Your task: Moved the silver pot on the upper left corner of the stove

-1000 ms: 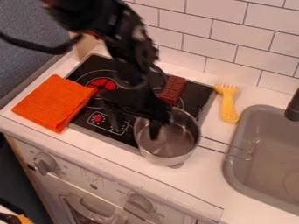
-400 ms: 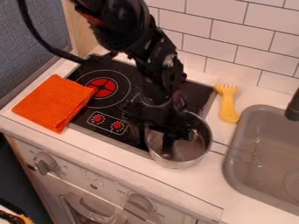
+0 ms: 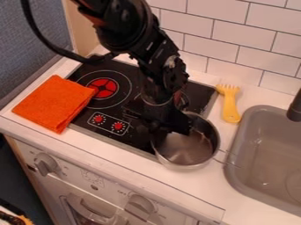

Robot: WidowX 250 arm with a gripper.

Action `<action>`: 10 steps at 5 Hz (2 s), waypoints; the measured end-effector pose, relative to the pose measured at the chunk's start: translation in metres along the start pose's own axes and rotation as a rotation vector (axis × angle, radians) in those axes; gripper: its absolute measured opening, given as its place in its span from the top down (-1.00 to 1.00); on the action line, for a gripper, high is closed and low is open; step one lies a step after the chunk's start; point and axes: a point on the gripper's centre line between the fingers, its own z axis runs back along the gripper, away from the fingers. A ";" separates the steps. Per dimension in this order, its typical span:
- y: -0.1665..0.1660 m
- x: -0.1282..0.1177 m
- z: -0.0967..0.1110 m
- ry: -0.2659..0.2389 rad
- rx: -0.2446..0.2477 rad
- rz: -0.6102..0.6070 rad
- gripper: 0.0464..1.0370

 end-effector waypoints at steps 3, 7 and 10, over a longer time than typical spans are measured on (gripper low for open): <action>0.001 0.000 0.013 -0.032 -0.019 -0.004 0.93; 0.070 0.050 0.049 -0.090 -0.160 0.203 0.93; 0.146 0.115 0.012 -0.026 -0.189 0.175 0.93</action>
